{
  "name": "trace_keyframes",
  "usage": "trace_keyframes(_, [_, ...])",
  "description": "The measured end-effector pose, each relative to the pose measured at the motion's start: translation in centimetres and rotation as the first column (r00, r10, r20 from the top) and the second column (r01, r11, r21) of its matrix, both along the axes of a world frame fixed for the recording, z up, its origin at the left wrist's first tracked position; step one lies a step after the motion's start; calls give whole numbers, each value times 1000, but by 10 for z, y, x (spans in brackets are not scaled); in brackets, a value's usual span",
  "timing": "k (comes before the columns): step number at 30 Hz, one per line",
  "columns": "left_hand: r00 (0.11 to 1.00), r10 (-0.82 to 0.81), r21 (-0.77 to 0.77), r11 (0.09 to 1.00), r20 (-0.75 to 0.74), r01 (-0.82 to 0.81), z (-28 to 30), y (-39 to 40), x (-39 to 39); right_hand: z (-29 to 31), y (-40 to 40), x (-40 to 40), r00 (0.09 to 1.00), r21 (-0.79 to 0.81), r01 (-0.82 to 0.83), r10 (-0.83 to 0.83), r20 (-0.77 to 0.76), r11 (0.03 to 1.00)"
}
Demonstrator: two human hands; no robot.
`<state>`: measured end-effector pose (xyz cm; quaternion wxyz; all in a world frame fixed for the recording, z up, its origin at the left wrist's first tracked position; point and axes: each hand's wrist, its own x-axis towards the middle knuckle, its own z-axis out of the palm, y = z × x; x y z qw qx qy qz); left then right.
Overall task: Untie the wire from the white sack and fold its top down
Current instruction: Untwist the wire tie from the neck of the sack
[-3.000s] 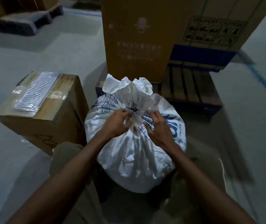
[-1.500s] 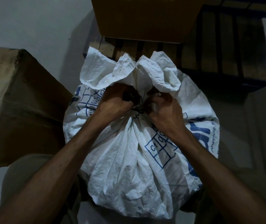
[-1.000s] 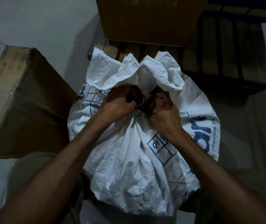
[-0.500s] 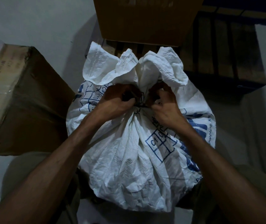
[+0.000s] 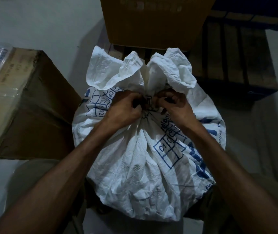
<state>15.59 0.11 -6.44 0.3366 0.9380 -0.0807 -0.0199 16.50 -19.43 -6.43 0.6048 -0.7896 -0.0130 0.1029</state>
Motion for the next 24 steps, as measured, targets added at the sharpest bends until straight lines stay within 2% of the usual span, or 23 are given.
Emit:
trace_keyframes(2, [995, 74, -26, 997, -66, -76, 1, 2, 2, -4, 1, -6, 984, -144, -63, 85, 155, 988])
trace_keyframes(4, [980, 134, -73, 987, -147, -145, 3, 2, 3, -12, 2, -12, 931, -345, -79, 193, 310, 935])
trace_keyframes(7, [967, 188, -75, 976, -174, -204, 5, 0, 2, -20, 3, -16, 882, -474, -13, 233, 409, 880])
trace_keyframes(12, [945, 247, -20, 966, -216, -258, 3, 4, 0, -21, 13, -21, 863, -508, 19, 243, 443, 861])
trace_keyframes(24, [893, 320, -179, 904, -316, -388, 9, 26, -9, -19, 38, -28, 866, -511, 35, 229, 445, 859])
